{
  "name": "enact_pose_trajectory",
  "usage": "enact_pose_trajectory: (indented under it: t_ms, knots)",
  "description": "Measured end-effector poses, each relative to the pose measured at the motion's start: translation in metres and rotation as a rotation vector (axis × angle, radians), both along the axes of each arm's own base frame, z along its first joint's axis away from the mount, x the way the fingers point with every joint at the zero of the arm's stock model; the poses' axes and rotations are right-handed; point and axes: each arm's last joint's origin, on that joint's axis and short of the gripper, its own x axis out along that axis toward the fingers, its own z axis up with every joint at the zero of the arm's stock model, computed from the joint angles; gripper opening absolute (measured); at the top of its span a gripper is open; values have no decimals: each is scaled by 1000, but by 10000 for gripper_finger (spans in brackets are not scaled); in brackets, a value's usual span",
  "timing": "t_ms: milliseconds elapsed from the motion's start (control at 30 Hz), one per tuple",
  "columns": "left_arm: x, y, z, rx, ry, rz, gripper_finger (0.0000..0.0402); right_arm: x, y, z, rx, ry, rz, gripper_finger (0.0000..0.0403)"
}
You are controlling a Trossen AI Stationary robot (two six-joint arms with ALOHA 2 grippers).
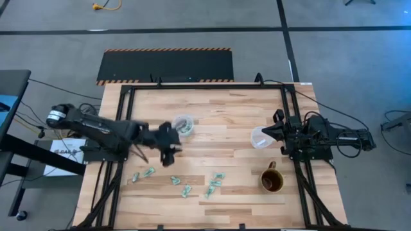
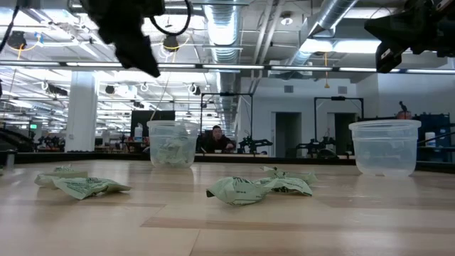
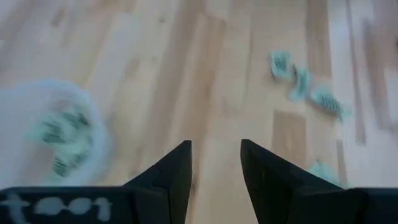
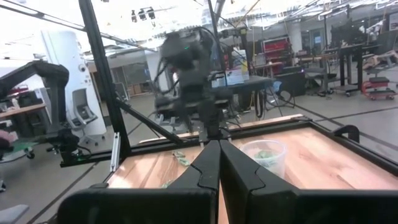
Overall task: Pick and place Stevia / Truvia into bins
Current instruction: Put the white stevia packet into the left transparent container
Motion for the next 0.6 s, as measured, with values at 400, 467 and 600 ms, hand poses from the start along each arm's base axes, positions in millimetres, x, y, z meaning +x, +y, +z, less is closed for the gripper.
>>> enact_pose_trajectory:
  t_ms: [400, 467, 600]
  knots:
    - [12, -66, -58, 30, 225, -200, 126, 0, 0, -1, 0, 7, 0, 0]
    - [14, -70, -67, -28, 275, -236, 126, 0, 0, -1, 0, 8, 0, 0]
    - [15, -74, -76, -148, 348, -236, 126, 0, 0, -1, 0, 9, 0, 0]
